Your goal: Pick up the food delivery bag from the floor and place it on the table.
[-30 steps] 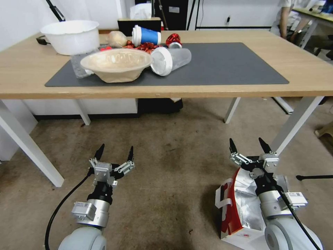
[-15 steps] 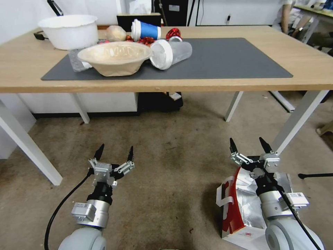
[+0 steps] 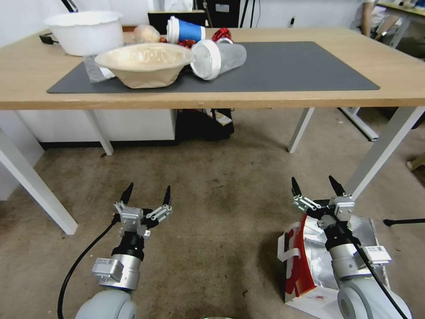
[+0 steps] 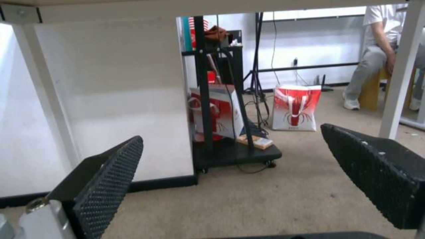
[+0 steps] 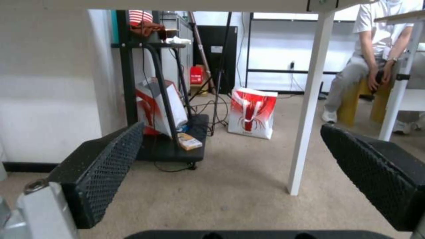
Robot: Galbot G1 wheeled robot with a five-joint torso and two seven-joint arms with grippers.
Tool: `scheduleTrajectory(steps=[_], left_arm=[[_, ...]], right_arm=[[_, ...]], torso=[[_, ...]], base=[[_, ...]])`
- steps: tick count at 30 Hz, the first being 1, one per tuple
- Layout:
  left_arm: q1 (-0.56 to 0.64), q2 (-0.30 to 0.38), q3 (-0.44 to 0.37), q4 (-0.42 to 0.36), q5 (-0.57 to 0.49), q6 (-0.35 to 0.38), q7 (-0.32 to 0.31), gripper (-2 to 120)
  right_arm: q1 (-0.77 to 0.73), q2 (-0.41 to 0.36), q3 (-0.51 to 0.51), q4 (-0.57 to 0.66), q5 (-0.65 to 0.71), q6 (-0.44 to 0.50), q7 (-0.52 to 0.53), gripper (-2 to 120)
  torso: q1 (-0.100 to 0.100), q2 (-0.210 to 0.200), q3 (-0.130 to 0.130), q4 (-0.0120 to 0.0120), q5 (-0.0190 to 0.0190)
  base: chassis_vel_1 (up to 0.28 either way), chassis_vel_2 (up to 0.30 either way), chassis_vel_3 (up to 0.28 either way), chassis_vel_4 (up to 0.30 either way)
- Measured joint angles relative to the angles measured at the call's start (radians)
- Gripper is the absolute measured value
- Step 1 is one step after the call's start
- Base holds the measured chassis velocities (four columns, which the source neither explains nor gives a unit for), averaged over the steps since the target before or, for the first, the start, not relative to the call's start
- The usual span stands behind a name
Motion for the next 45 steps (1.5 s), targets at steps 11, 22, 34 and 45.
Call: scheduleTrajectory(steps=[11,22,34,45], left_arm=[[-0.002,-0.002,0.000,0.013,-0.001,0.000,-0.003,100],[-0.007,-0.001,-0.001,0.021,-0.010,-0.010,-0.007,100],[-0.019,0.006,-0.011,0.039,-0.039,-0.066,-0.017,100],[-0.020,0.017,-0.027,0.045,-0.044,-0.046,-0.054,100]], right_arm=[[-0.002,0.011,-0.010,-0.010,-0.011,0.005,-0.002,100],[0.001,0.016,-0.009,-0.011,-0.011,0.005,-0.001,100],[0.018,0.000,0.043,-0.037,-0.053,0.034,0.009,100],[0.001,-0.004,0.199,-0.150,-0.131,0.158,-0.044,100]], torso=[[-0.002,-0.041,-0.032,0.0000,0.0000],[-0.005,-0.048,-0.032,0.0001,0.0001],[-0.005,-0.043,-0.033,0.0001,0.0001],[-0.004,-0.040,-0.033,0.0000,0.0002]], base=[[0.000,0.000,0.000,0.000],[0.000,0.000,0.000,0.000],[0.000,0.000,0.000,0.000],[0.000,0.000,0.000,0.000]])
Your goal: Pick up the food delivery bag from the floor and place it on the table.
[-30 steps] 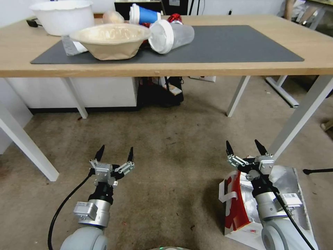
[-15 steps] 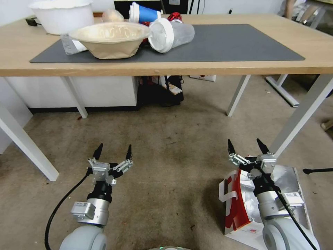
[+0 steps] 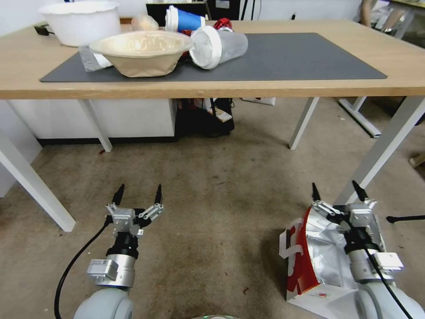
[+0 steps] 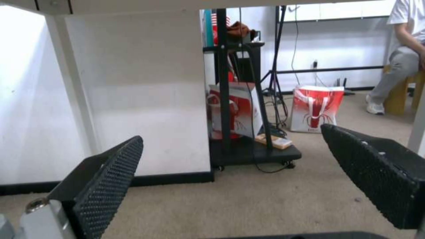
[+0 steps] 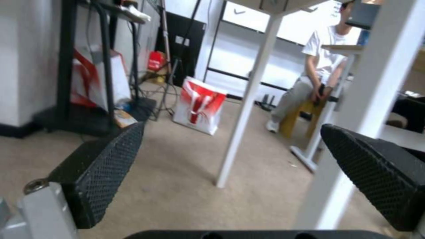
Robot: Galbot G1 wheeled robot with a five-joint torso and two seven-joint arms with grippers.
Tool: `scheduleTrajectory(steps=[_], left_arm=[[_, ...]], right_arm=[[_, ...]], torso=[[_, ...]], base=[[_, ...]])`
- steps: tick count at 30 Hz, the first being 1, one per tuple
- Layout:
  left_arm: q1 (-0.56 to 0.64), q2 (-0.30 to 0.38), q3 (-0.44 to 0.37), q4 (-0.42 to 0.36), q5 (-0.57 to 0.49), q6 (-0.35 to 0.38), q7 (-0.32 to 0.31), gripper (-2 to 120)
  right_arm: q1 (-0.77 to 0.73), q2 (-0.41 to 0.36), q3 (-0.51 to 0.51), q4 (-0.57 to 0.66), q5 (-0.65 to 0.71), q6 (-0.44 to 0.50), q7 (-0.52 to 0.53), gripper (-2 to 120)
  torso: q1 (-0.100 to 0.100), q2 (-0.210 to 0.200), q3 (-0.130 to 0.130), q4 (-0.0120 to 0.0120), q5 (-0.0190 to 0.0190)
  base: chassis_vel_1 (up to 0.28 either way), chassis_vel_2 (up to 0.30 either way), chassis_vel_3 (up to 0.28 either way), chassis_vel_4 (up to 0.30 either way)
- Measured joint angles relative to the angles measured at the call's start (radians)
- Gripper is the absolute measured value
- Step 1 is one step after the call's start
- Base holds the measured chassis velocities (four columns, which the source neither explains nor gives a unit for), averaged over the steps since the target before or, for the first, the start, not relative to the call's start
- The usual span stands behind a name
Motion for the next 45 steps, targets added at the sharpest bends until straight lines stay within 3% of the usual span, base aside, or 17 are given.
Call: scheduleTrajectory(steps=[17,35,45], left_arm=[[-0.012,0.006,0.017,0.057,0.005,0.007,0.002,100],[0.008,-0.008,0.023,0.059,0.025,-0.014,-0.002,100],[0.015,-0.012,0.032,0.056,0.047,-0.013,-0.008,100]], right_arm=[[0.029,-0.019,0.136,-0.167,0.030,0.018,-0.057,100],[0.092,-0.051,0.194,-0.373,0.056,-0.001,-0.071,100],[0.122,-0.094,0.202,-0.450,0.165,-0.053,-0.075,100]], torso=[[0.000,0.002,0.000,0.0000,0.0000],[0.000,0.003,0.000,0.0001,0.0000],[0.001,0.003,0.000,0.0001,0.0000]], base=[[0.000,0.000,0.000,0.000],[0.000,0.000,0.000,0.000],[0.000,0.000,0.000,0.000]])
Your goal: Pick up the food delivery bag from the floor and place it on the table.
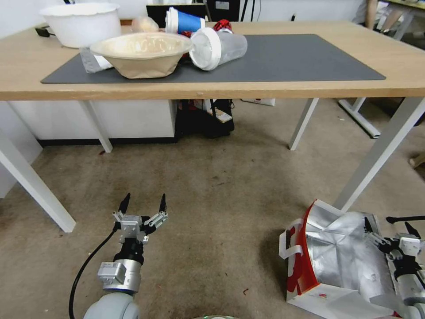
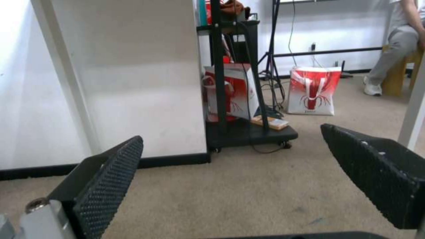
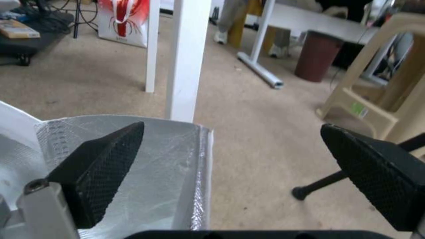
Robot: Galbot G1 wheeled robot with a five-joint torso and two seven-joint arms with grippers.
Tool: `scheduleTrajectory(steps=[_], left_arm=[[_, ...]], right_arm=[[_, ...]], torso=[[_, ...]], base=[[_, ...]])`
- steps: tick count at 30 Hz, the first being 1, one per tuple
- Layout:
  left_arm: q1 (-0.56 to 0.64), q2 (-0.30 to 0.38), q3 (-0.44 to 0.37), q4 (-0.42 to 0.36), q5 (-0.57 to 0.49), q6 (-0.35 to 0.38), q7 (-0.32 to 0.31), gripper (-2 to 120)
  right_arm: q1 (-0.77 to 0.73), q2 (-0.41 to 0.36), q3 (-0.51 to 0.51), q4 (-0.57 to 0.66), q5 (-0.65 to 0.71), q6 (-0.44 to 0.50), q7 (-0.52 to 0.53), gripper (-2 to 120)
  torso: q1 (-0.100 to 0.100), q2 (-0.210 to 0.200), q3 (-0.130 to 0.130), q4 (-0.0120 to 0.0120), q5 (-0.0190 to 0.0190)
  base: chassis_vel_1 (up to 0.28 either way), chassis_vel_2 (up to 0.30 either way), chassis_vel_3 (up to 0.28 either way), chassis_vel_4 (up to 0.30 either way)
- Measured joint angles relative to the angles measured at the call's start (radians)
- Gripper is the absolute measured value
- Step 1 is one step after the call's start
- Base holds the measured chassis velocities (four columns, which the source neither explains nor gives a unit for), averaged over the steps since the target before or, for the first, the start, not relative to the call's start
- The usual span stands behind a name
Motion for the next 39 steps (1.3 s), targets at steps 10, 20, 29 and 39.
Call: scheduleTrajectory(steps=[10,20,29,39], left_arm=[[0.001,-0.001,0.007,-0.003,0.009,0.000,-0.010,100],[-0.001,0.002,0.009,-0.004,0.009,-0.004,-0.015,100],[-0.001,0.001,0.016,-0.003,0.011,-0.005,-0.016,100],[0.003,-0.001,0.016,-0.008,0.011,-0.007,-0.015,100]], right_arm=[[0.006,-0.014,-0.029,0.013,0.085,-0.126,0.025,85],[0.002,-0.021,-0.050,0.033,0.174,-0.250,0.053,48],[0.001,-0.018,-0.058,0.040,0.192,-0.259,0.057,14],[-0.002,-0.014,-0.059,0.046,0.184,-0.236,0.057,0]], torso=[[0.000,0.000,0.000,0.0000,-0.0001],[0.000,0.000,0.000,0.0000,-0.0001],[0.000,0.000,0.000,0.0000,-0.0001],[0.000,0.000,0.000,0.0001,0.0000]], base=[[0.000,0.000,0.000,0.000],[0.000,0.000,0.000,0.000],[0.000,0.000,0.000,0.000],[0.000,0.000,0.000,0.000]])
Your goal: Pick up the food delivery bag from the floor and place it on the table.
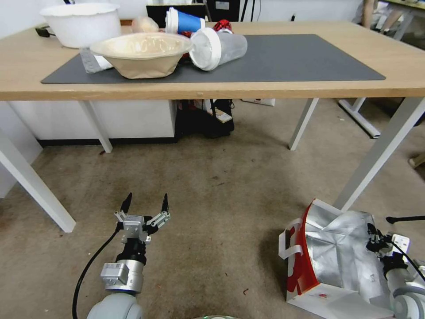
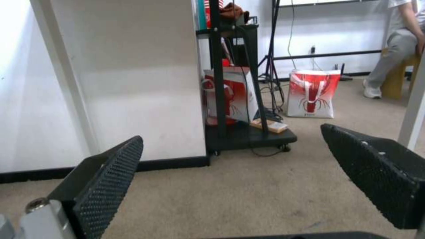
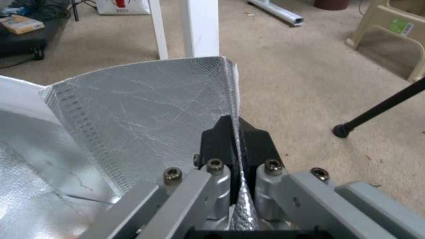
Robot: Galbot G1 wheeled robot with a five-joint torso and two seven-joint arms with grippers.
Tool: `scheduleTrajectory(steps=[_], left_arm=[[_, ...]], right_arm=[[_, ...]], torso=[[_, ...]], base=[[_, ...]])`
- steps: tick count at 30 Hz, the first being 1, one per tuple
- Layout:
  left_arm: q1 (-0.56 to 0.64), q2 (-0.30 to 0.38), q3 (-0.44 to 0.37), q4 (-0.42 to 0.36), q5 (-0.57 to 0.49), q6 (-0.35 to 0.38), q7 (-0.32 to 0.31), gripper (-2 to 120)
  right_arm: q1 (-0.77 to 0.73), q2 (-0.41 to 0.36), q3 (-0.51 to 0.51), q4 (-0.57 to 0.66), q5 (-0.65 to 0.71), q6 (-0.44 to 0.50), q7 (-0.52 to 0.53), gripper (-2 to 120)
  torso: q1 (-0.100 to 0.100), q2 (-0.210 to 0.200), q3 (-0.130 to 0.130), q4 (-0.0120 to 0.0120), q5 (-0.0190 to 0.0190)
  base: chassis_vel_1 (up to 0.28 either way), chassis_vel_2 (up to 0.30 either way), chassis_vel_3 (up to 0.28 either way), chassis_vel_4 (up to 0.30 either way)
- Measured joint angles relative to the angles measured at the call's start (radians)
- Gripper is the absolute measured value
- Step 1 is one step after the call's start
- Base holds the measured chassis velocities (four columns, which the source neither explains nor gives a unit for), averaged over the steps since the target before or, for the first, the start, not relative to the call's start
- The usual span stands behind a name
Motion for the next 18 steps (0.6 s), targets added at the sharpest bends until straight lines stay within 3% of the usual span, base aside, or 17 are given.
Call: scheduleTrajectory(steps=[7,18], left_arm=[[0.000,-0.004,-0.001,-0.003,-0.008,-0.001,0.002,100],[0.007,-0.009,-0.004,-0.018,-0.057,0.017,0.009,100]], right_arm=[[-0.019,0.014,-0.008,0.040,0.003,0.038,-0.002,0],[-0.068,0.037,-0.052,0.222,-0.017,0.098,-0.043,0]], torso=[[0.000,0.000,0.000,-0.0001,0.0000],[0.000,0.000,0.000,-0.0001,-0.0001]], base=[[0.000,0.000,0.000,0.000],[0.000,0.000,0.000,0.000]])
